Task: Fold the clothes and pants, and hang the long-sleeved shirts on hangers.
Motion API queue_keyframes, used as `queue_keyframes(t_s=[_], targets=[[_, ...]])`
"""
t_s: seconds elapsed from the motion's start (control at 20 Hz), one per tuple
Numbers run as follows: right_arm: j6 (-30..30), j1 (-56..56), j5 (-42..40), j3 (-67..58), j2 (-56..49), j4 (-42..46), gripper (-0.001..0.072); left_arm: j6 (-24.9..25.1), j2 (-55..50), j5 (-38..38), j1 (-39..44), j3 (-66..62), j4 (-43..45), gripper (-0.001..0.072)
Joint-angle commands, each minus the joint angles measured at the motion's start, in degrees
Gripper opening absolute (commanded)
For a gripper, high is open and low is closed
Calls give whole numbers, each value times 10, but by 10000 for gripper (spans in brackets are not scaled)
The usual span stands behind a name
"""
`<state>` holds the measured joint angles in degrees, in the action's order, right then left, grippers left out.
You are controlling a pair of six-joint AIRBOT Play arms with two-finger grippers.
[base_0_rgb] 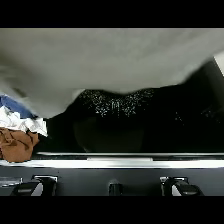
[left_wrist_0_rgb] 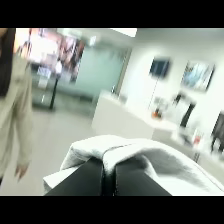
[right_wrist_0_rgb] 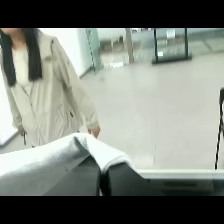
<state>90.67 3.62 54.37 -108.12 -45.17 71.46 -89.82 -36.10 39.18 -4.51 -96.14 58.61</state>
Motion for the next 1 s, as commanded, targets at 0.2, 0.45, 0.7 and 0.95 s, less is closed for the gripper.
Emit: queue_keyframes(t_s=[0.2,0.45,0.7,0.95], targets=[[15,6,49,-9,4,62,44,-18,-12,-14,-1,-25,88,24],[14,6,237,90,-170,125,44,-40,-165,210,0,52,155,27],[154,6,106,199,-388,100,45,-41,-375,151,3,191,120,27],[212,6,96,199,-500,-15,46,-41,-522,217,3,192,0,28]])
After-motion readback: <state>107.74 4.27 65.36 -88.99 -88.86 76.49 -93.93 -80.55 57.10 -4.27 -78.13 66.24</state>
